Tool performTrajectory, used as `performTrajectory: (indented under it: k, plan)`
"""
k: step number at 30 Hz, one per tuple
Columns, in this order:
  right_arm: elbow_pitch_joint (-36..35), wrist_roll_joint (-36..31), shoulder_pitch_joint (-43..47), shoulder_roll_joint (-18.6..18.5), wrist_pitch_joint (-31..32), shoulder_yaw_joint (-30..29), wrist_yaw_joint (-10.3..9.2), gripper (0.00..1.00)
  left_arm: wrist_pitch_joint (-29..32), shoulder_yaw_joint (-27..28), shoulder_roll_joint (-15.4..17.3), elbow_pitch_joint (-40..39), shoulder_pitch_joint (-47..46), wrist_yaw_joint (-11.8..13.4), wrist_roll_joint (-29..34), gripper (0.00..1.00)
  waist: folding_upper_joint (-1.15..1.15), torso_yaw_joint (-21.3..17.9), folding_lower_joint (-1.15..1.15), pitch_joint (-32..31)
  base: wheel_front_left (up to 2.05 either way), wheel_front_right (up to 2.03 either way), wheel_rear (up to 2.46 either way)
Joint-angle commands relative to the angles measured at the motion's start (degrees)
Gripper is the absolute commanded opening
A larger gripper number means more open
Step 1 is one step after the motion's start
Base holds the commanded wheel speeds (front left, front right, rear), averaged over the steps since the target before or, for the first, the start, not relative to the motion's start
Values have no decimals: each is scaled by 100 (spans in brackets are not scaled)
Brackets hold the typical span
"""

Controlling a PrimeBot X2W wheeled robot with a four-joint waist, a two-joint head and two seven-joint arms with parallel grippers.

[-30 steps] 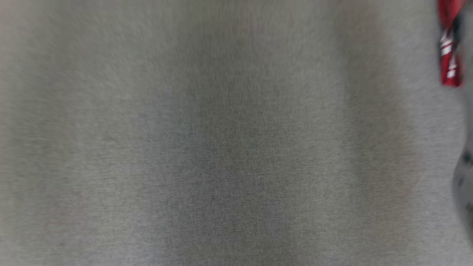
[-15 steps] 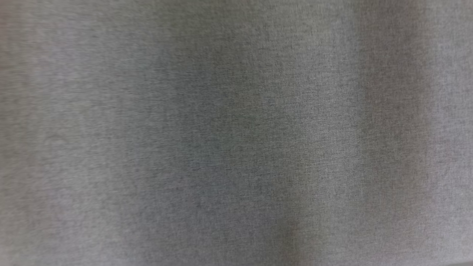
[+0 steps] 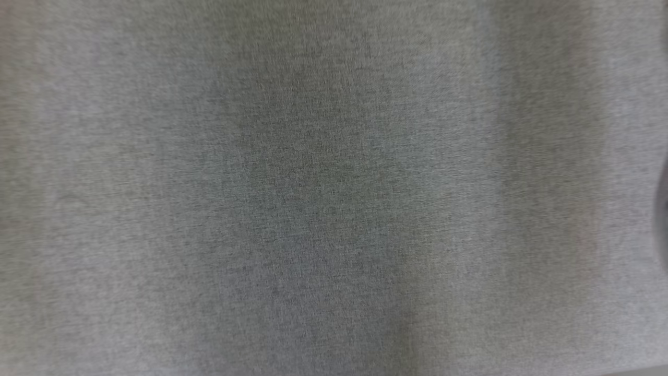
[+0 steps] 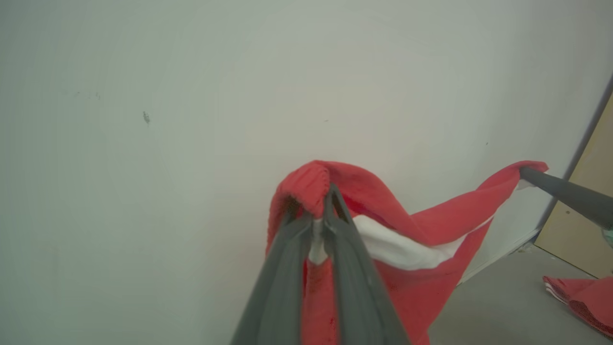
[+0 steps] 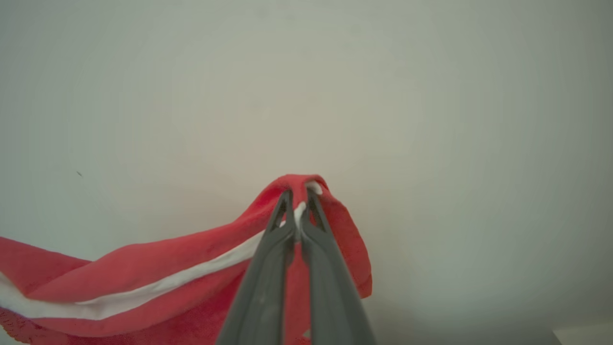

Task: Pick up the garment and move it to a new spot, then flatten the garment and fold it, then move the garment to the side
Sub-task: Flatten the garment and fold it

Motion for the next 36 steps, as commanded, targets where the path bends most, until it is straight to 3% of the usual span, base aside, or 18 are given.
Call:
performTrajectory:
  k: [1,6,11,17,22,29,36]
  plan:
    - [-99,112,279,-43,-36,112,2,0,-81,-27,94,-103,295,17,-108,0,-1,40,0,-340,0,0,0]
    - [-752,739,1679,-202,38,650,2,0,-198,201,401,-627,1648,16,-318,0,-1,34,0,-961,0,0,0]
    - [-1639,1327,3356,-476,125,987,2,0,-196,1080,485,-1550,3488,238,90,0,-1,50,0,-1554,0,0,0]
    - [-2738,1709,5429,-819,208,1005,2,0,-197,1768,165,-2762,5899,615,803,0,-1,168,0,-2190,0,0,0]
    - [-3318,1759,6736,-931,340,819,2,0,-196,1936,-29,-3218,7249,726,1217,0,-1,231,0,-2510,0,0,0]
    - [-4245,1526,8832,-759,660,380,2,0,-194,2004,-316,-3587,8973,681,1638,0,-1,298,0,-2873,0,0,0]
    - [-5303,1112,10595,-280,1061,-199,2,0,-193,2039,-481,-3910,10105,676,2031,0,-1,368,0,-3161,0,0,0]
